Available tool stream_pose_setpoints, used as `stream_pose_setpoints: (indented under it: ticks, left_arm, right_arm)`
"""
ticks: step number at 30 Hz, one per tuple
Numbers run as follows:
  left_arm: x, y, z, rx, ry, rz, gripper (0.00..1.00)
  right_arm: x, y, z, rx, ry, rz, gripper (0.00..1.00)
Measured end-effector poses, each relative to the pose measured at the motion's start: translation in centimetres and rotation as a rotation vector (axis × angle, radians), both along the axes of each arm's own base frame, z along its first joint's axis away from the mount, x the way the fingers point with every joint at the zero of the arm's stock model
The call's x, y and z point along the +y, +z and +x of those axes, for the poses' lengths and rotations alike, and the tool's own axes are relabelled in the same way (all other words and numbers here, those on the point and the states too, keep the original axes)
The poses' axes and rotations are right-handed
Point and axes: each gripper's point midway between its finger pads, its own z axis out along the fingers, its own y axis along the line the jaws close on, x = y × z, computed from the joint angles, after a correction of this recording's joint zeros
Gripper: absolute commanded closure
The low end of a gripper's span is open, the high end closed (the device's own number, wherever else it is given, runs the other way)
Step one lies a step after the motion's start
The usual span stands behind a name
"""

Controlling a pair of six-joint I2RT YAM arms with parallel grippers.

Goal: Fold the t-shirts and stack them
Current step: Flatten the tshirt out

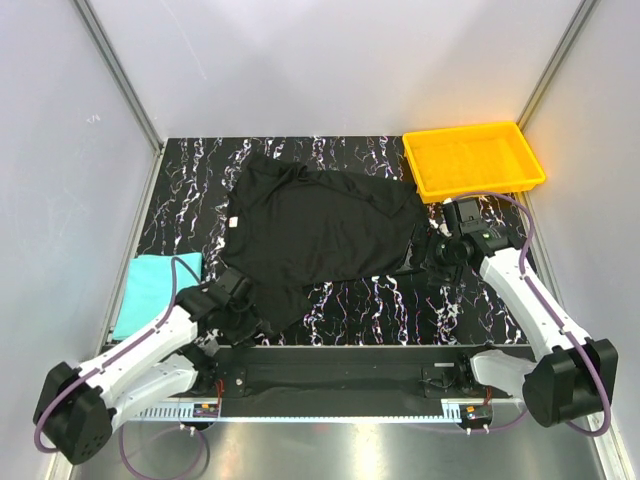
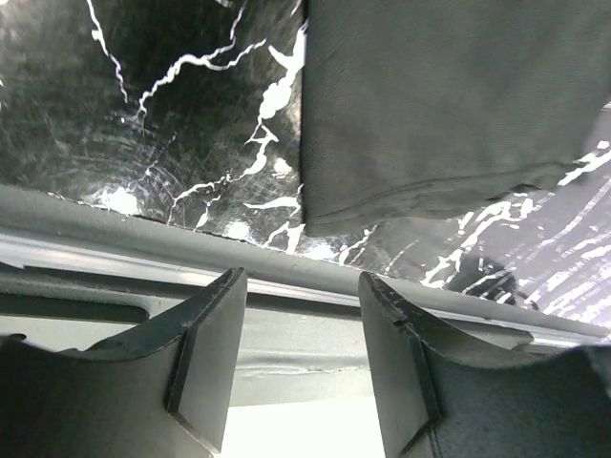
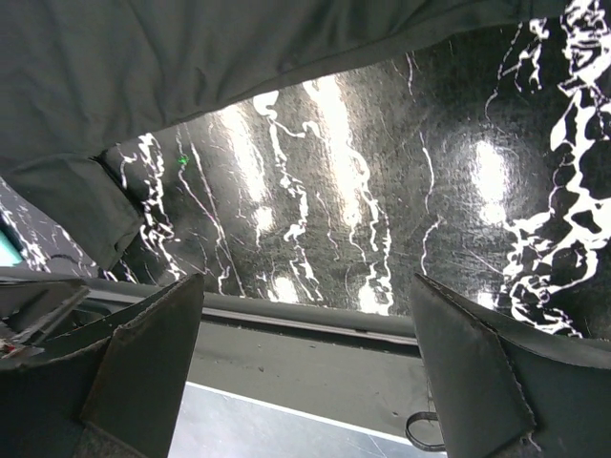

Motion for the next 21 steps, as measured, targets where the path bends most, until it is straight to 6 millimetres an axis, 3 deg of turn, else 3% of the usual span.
stream_pose_setpoints:
  ticks: [7, 18, 21]
  left_arm:
    - [-0.5, -1.2, -0.1, 0.063, 0.026, 0.034, 0.53]
    - [-1.0, -2.2, 1.1, 0.059, 0.04, 0.057, 0.55]
    - [-1.2, -2.3, 1.4, 0.052, 0.042, 0.052, 0.63]
  right_arm:
    - [0.1, 0.4, 0.1, -0.018, -0.006, 0.008, 0.05]
    - [0.0, 0.2, -0.1, -0.016, -0.016, 0.011, 0.04]
    - [0.0, 0.1, -0.2, -0.011, -0.025, 0.01, 0.04]
